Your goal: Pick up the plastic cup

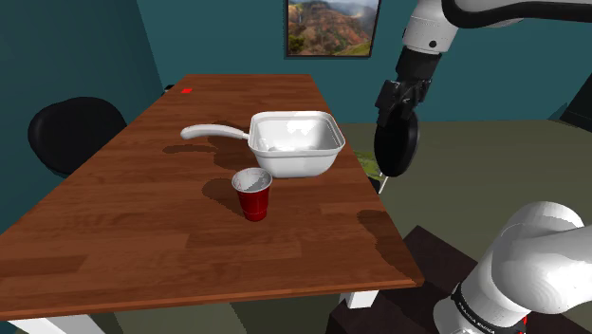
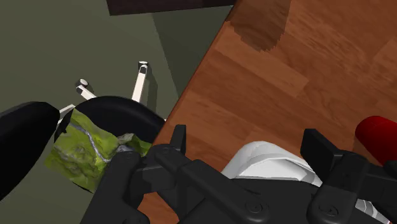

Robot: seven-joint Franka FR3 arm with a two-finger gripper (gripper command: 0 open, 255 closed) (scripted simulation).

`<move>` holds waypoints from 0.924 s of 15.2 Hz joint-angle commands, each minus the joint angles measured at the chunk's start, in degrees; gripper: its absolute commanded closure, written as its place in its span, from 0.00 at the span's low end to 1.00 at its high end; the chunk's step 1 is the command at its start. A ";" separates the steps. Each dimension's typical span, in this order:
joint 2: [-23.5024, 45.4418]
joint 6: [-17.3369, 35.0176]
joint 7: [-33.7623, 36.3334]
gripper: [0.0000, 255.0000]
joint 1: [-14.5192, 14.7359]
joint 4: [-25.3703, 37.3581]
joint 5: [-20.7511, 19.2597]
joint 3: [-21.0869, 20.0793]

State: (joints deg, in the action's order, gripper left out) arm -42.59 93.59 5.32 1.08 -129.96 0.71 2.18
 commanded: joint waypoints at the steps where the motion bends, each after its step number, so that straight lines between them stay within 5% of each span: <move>1: 0.00 0.00 0.00 0.00 0.00 0.00 0.00 0.00; 14: 17.62 12.14 10.64 0.00 4.85 4.12 8.50 -9.03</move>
State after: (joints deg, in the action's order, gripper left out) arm -27.02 104.82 15.06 5.58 -126.98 8.67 -6.12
